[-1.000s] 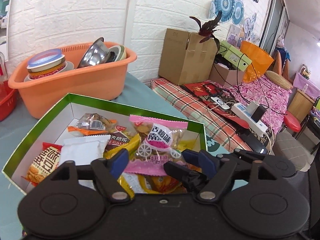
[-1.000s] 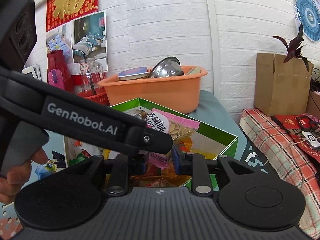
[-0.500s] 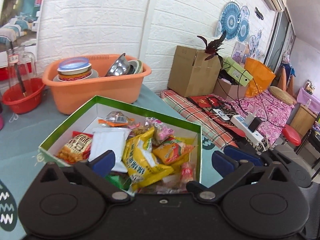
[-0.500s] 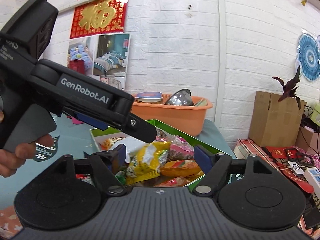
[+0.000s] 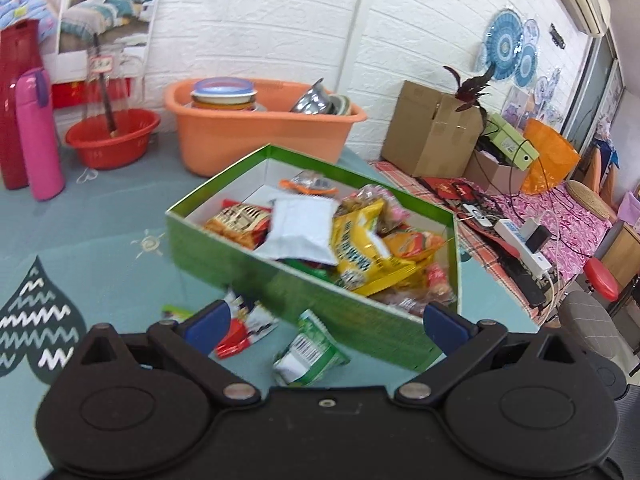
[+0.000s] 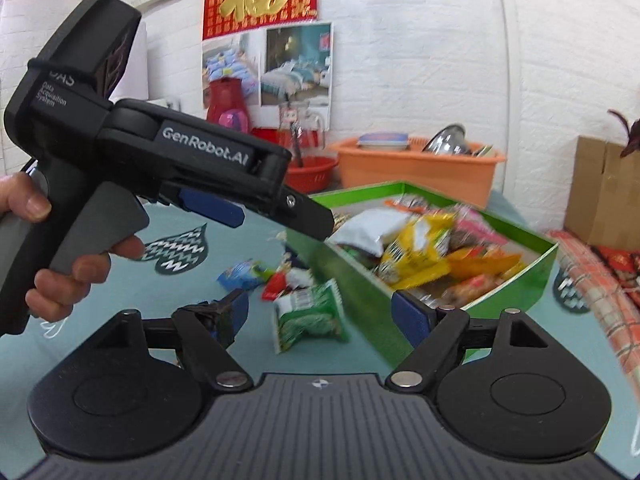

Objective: Organize snacks
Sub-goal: 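Move the left gripper to the green packet and grasp it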

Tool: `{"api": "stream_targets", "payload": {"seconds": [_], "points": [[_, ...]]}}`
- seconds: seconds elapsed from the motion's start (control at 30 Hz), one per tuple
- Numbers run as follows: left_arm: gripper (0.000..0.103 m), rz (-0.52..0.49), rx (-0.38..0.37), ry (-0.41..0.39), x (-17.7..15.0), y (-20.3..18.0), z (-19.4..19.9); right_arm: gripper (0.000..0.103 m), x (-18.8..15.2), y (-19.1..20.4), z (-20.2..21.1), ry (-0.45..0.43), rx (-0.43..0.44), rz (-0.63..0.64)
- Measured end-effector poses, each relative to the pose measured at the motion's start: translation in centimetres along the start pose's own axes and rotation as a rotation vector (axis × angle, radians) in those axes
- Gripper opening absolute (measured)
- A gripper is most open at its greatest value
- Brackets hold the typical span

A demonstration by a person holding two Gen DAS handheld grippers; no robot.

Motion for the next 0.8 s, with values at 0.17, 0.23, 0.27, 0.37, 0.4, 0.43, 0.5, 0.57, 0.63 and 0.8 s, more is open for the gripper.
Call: {"api": "stream_targets", "payload": {"seconds": [0.17, 0.23, 0.27, 0.37, 0.4, 0.43, 0.5, 0.57, 0.63, 0.8], "points": [[0.103, 0.005, 0.013, 0.044, -1.2, 1.9, -0.5, 0.103, -1.3, 1.4, -1.0, 0.069, 0.017, -0.011], [0.103, 0.007, -0.006, 0.079, -1.6, 2.4, -1.4, 0.103, -1.7, 1.7, -1.4, 0.091, 0.023, -0.015], [0.103, 0.009, -0.017, 0.090, -1.7, 2.6, -1.9, 0.103, -1.9, 1.7, -1.6, 0.102, 0.026, -0.017], [0.103, 0.004, -0.032, 0.103, -1.9, 2.9, -3.2, 0.103, -2.2, 1.9, -2.0, 0.125, 0.025, -0.018], [0.103, 0.000, -0.033, 0.109, -1.9, 2.9, -3.7, 0.103, -2.3, 1.8, -2.2, 0.130, 0.025, -0.017], [0.099, 0.001, -0.038, 0.118, -1.8, 3.0, -4.2, 0.103, -2.4, 1.8, -2.3, 0.136, 0.024, -0.019], [0.089, 0.014, -0.059, 0.140, -1.7, 3.2, -5.2, 0.103, -2.6, 1.6, -2.5, 0.146, 0.021, -0.024], [0.084, 0.029, -0.072, 0.157, -1.8, 3.3, -6.0, 0.103, -2.6, 1.4, -2.7, 0.153, 0.020, -0.027], [0.075, 0.044, -0.085, 0.182, -2.4, 3.5, -6.5, 0.103, -2.7, 1.3, -2.9, 0.161, 0.021, -0.033], [0.068, 0.146, -0.201, 0.227, -4.4, 3.7, -5.3, 0.103, -3.0, 1.3, -3.6, 0.197, 0.018, -0.043]]}}
Point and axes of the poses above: each gripper's, at about its wrist camera, not at the fingertips, and z roughly against the way its jaws point, y to its left, x to its top, the point moved 2 cm from there along -z, roughly the way its jaws point, and after that the axes turned 15 degrees about -x, right-handed, at the moved point
